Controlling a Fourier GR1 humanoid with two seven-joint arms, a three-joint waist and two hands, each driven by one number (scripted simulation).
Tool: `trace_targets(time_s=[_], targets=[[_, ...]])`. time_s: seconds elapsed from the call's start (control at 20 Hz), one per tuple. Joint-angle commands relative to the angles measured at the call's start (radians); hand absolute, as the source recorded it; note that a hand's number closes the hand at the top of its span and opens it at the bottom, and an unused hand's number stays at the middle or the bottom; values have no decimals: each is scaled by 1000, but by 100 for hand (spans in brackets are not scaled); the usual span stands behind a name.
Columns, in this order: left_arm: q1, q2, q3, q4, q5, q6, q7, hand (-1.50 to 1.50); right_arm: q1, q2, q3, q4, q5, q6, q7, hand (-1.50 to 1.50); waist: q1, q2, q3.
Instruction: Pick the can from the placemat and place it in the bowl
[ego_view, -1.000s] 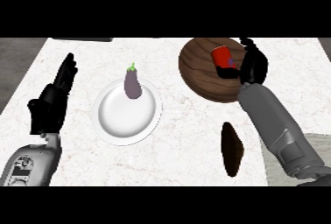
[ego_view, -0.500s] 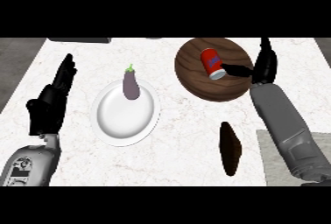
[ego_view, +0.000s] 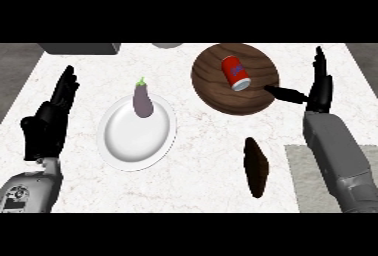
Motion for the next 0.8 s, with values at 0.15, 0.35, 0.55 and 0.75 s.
trace_targets(time_s=[0.15, 0.35, 0.55, 0.75], targets=[[45, -10, 13, 1, -14, 4, -5, 0, 259, 5, 54, -316, -64, 185, 13, -150, -26, -10, -2], [12, 30, 56, -19, 20, -41, 8, 0, 410, -1, 78, -485, -100, 271, 18, -150, -22, -7, -1], [21, -23, 28, -13, -10, -27, -3, 0, 499, -4, 118, -671, -74, 247, 106, -150, -11, -4, -1], [9, -6, 47, -23, -14, -54, 12, 0, 618, 38, 135, -756, -83, 258, 79, -150, -10, -3, -1]])
